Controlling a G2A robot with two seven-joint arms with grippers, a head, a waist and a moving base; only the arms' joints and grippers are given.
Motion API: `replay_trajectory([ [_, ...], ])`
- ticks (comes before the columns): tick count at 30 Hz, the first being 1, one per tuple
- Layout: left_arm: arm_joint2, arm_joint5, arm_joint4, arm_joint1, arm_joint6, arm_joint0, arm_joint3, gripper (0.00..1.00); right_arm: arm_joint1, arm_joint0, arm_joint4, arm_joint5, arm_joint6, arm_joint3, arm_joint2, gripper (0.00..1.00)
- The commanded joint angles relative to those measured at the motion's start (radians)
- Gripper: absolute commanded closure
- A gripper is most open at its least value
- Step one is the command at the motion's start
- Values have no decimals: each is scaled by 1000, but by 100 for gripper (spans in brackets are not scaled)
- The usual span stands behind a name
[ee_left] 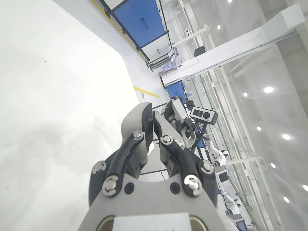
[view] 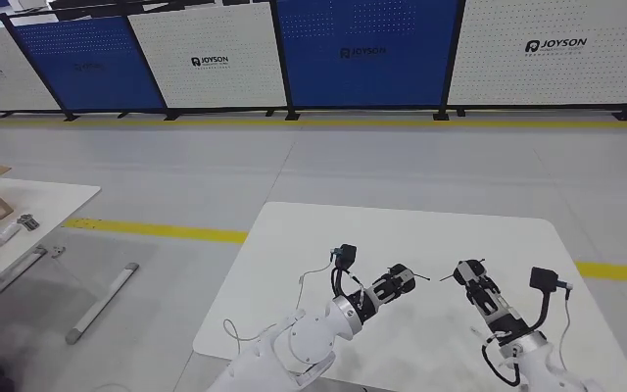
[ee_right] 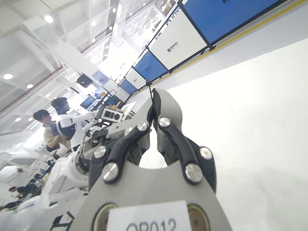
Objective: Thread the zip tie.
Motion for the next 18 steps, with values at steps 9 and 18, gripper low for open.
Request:
replay_trajectory([
  [9,0,0,0,0,0,0,0,100,-4,-21,-74,-28,-101,-2,-23,100],
  [18,12,-5,77,-3,38,0,6,100,-4,-21,-74,-28,-101,-2,-23,100],
])
